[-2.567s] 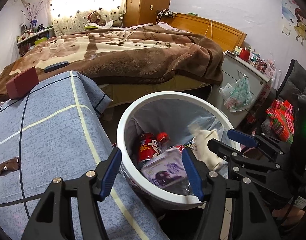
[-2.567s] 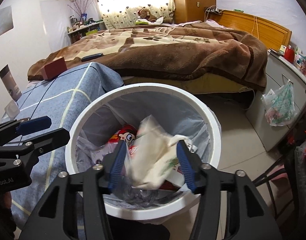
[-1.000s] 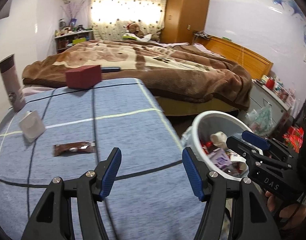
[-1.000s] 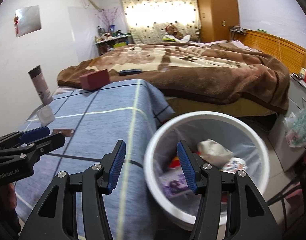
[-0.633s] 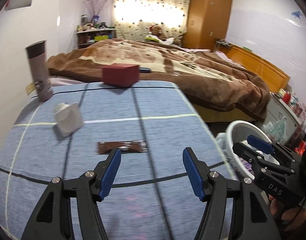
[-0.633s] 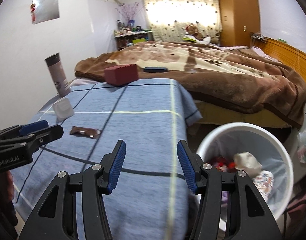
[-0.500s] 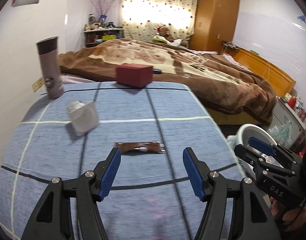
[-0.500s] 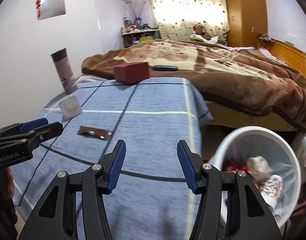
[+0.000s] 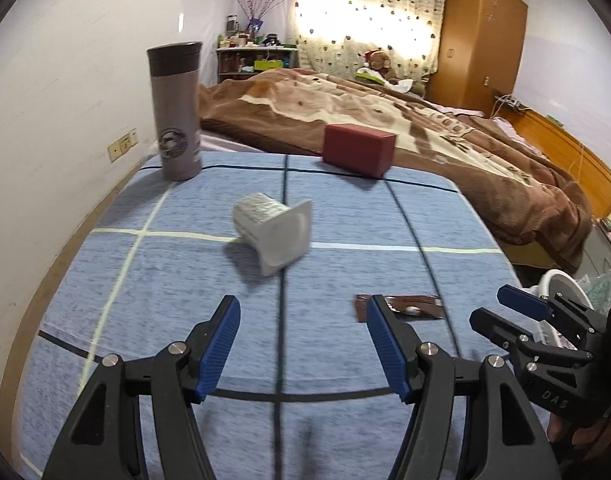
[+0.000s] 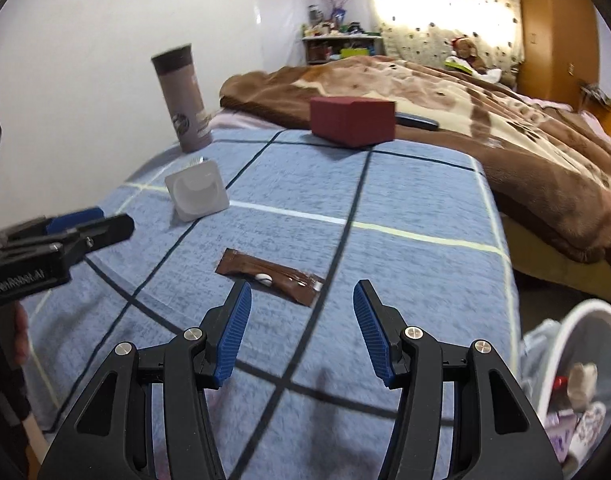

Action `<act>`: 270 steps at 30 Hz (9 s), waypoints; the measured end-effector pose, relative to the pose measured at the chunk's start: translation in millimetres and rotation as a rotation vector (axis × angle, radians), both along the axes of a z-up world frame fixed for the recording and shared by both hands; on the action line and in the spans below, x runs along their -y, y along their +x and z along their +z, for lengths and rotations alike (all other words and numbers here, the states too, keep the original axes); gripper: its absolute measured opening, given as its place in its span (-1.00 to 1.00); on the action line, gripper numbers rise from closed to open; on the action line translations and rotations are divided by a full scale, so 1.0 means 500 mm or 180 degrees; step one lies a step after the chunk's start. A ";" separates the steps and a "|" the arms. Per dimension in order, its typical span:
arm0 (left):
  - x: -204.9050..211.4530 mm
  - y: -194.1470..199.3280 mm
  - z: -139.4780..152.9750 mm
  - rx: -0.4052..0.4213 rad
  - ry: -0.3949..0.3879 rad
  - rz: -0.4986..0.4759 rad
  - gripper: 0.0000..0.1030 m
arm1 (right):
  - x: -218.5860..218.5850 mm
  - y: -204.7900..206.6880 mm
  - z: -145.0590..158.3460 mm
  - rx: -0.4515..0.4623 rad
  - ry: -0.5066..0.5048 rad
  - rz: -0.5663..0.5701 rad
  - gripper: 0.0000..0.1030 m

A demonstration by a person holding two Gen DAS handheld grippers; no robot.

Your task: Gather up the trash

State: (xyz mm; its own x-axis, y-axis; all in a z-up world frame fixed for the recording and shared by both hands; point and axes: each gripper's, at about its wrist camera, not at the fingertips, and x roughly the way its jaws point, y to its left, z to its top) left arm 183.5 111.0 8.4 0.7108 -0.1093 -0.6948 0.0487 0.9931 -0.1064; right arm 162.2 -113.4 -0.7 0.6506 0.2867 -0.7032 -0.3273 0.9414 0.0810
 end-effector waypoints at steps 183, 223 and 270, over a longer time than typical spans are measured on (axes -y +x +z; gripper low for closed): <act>0.593 -0.226 0.046 0.0495 0.0012 -0.1590 0.56 | 0.432 -0.295 0.046 0.0594 0.0157 -0.2041 0.15; 0.531 -0.291 0.040 0.0736 0.0083 -0.1193 0.56 | 0.361 -0.349 0.042 0.0823 0.0061 -0.2121 0.15; 0.529 -0.288 0.042 0.0735 0.0085 -0.1174 0.56 | 0.358 -0.344 0.049 0.0823 0.0091 -0.2134 0.15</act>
State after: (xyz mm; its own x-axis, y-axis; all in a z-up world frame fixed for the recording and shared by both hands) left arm 39.5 -153.5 29.3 0.7646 -0.3691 -0.5283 0.4202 0.9071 -0.0257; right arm -10.1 -292.4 24.0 0.8378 -0.2171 -0.5010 0.3086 0.9452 0.1065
